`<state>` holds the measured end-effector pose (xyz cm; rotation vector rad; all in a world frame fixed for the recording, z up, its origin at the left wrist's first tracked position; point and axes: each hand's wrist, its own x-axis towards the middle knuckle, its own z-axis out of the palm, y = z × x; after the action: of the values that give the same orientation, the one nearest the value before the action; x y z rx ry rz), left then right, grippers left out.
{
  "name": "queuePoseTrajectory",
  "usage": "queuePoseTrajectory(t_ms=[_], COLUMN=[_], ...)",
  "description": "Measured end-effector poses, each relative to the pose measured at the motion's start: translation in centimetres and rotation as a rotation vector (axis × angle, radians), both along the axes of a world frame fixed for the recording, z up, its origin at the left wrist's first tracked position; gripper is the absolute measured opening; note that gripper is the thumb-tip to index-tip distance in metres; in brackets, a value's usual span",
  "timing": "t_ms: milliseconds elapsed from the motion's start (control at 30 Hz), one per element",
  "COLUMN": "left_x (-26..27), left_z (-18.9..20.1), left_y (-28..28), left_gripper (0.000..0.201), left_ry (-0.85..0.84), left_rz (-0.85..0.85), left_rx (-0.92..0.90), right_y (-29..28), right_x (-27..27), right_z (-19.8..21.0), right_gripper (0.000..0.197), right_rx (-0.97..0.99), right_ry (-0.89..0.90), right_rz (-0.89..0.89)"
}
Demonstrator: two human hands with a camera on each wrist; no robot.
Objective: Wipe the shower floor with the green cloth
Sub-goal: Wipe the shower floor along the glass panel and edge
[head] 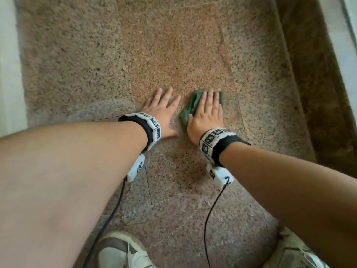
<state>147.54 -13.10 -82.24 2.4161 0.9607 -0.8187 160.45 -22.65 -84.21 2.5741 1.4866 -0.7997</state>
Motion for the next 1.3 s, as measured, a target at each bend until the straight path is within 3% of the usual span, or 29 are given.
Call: queuePoseTrajectory(t_ms=[233,333,400,500,567,667,767,867,1000,1133,1200,1300], left_x=[-2.1,-2.0,-1.7,-1.4,-1.7,-1.9,-1.7,-1.5,-1.5,-1.4,-1.2,0.2], left_z=[0.0,0.6,1.0,1.0,1.0,1.0,0.7,0.2,-0.1,0.0,0.2,0.5], left_y=[1.9,2.2,1.8,1.6,2.0,2.2,1.3,0.7,0.6,0.6,0.3,-1.5], left_gripper=[0.144,0.130,0.108,0.082,0.078,0.088,0.111,0.129,0.129,0.131,0.132,0.132], left_ry=[0.043,0.068,0.079,0.041,0.023,0.028,0.051,0.065,0.057,0.081,0.082,0.033], left_rz=[-0.193,-0.182,-0.143,-0.103,-0.108,-0.136,-0.144,-0.138,-0.143,-0.143,-0.125,-0.155], left_rx=[-0.037,-0.075,-0.089,-0.085,-0.092,-0.073,-0.045,-0.003,0.029,0.037,0.047,0.044], right_y=[-6.1,-11.1,-12.9,-10.5,-6.8,-1.5,0.2,-0.7,-8.6,-15.2,-15.1,-13.4], right_x=[-6.7,-9.2,-9.5,-8.1,-5.7,0.6,5.1,2.1,-5.4,-6.1,-2.7,6.2], right_z=[0.5,-0.4,-0.8,-0.2,-0.2,-0.1,-0.2,0.1,0.1,0.2,0.3,0.0], right_gripper=[0.070,0.078,0.083,0.076,0.070,0.072,0.073,0.075,0.074,0.077,0.075,0.074], right_rx=[-0.001,-0.059,-0.104,-0.064,-0.004,0.022,-0.080,-0.061,-0.038,-0.086,-0.066,-0.081], right_ry=[0.018,0.108,0.141,0.067,0.005,-0.057,-0.058,-0.024,0.063,0.121,0.070,-0.046], right_rz=[0.497,0.747,0.795,0.753,0.564,0.176,-0.011,-0.021,0.302,0.449,0.368,-0.067])
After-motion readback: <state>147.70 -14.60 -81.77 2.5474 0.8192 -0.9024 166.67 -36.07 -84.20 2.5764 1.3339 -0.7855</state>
